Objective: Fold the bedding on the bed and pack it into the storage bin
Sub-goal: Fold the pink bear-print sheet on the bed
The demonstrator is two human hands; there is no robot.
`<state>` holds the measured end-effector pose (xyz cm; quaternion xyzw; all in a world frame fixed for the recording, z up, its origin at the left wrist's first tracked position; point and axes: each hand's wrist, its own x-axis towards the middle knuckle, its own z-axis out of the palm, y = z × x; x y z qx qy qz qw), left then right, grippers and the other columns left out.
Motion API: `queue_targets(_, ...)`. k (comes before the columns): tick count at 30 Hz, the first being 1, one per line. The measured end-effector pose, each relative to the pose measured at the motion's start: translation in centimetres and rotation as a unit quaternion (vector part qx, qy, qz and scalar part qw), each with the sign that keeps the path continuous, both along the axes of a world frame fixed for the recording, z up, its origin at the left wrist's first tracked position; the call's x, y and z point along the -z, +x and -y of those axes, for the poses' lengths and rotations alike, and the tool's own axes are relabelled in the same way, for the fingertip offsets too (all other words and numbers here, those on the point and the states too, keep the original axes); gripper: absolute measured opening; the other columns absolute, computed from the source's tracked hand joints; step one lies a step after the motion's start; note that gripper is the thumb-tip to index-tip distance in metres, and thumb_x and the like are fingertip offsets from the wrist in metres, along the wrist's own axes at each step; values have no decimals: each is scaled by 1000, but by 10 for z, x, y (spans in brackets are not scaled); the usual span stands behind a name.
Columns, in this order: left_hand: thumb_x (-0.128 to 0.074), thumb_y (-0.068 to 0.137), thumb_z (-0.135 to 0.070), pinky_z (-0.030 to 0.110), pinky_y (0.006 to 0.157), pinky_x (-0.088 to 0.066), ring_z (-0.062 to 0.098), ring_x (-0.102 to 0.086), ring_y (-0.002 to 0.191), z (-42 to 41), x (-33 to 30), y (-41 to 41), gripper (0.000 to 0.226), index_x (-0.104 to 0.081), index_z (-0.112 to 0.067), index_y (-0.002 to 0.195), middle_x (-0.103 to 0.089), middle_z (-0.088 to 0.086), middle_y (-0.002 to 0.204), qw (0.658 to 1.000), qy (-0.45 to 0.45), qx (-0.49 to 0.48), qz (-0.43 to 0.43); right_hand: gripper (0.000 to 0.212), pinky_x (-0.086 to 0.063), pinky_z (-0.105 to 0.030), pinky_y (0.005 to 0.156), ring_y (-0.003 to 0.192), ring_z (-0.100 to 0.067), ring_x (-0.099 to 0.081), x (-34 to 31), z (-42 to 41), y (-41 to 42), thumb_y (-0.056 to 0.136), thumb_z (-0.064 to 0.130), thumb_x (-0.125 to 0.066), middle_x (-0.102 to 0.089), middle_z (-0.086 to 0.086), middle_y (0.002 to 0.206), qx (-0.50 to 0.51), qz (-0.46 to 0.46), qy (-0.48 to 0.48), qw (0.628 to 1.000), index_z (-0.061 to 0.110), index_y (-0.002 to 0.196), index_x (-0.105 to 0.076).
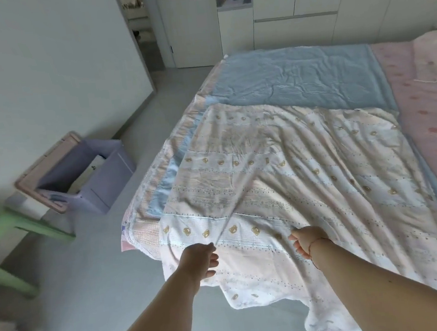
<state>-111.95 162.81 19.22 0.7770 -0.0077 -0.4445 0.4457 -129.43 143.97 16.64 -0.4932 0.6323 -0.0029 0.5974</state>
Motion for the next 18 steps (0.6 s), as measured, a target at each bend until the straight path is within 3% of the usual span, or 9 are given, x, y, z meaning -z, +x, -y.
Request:
queue_targets(2,-52,99,-19,28,61,-51,19,-63,75,-19,4,35,19,-62,-3,97,-65,11,87,1000,2,-7,5,37,-29,-24,46,48,-17,-38,-1,-18,33,99,29,-48,-45,-7,58,2,7,-4,1000,-3,91,-64)
queue_targets(7,-55,97,-17,28,59,-50,17,-61,71,-60,14,113,15,-61,-3,94,-63,10,83,1000,11,-14,20,39,-36,-24,50,53,-18,-43,11,-69,118,99,32,-47,-51,-8,65,-8,17,4,1000,6,72,-58)
queue_targets(13,-56,92,-9,28,61,-49,19,-58,65,-78,33,172,17,-59,-5,76,-60,9,73,999,27,-7,26,37,-37,-24,52,51,-18,-43,31,-96,175,98,30,-49,-50,-9,61,-14,17,28,999,5,74,-58)
queue_targets(18,-58,92,-10,27,59,-49,19,-58,68,-68,55,204,15,-59,-7,77,-61,9,75,999,40,8,24,39,-38,-26,55,53,-19,-44,49,-82,198,98,30,-48,-50,-9,63,0,-17,31,999,4,72,-59)
